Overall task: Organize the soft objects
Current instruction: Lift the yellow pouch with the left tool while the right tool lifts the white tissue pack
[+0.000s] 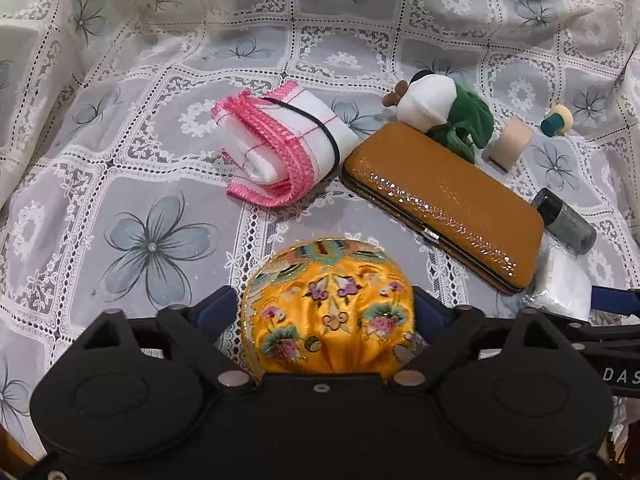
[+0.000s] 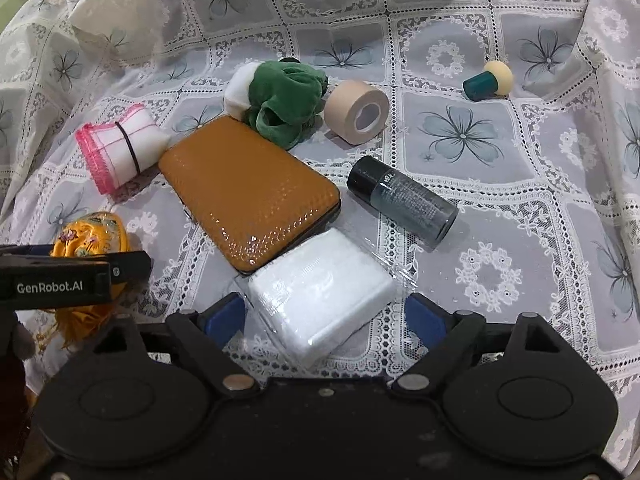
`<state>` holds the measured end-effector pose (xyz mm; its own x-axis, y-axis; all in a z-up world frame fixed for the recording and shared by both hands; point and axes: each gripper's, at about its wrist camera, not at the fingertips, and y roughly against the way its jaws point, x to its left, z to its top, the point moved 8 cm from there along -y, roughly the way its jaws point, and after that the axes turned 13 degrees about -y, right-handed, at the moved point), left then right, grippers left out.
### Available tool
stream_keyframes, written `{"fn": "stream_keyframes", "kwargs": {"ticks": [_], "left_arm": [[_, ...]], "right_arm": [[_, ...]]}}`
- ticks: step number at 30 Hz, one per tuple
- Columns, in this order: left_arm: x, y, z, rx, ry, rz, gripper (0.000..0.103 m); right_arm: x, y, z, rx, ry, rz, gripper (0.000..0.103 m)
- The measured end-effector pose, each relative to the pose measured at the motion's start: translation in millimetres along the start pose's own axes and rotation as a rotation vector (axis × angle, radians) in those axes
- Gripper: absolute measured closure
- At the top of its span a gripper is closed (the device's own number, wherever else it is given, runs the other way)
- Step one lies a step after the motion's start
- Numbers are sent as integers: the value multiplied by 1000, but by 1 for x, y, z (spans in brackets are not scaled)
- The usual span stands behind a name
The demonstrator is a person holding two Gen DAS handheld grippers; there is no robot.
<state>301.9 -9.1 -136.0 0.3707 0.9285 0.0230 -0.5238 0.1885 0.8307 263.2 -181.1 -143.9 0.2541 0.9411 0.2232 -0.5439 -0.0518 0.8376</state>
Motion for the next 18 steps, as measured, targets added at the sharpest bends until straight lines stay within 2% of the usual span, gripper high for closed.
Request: {"fn": "stream_keyframes", "kwargs": {"ticks": [1,3,8,12,15,16,17,18], "left_arm": [[0,2,0,-3,1,-6,30],[0,4,1,-3,0,-8,32],[2,7,0,1,15,-17,33],[3,17,2,-18,15,-6,33],[4,28,6,-38,12,8,33],[5,31,7,-46,12,12,33],[6,36,8,-55,11,17,33],[7,39,9,-63,10,22,33]], "right_arm": [[0,0,0,2,-7,5,11],[0,2,1,-3,-12,4,9],[-2,7,5,-28,-22,-11,5],[-5,2,7,-32,-28,-20,6],[-5,-2,3,-29,-14,-41,18],[-5,0,2,-46,-3,-56,33],[-6,1,2,-55,10,-68,40],[-5,3,1,-58,20,-68,41]]}}
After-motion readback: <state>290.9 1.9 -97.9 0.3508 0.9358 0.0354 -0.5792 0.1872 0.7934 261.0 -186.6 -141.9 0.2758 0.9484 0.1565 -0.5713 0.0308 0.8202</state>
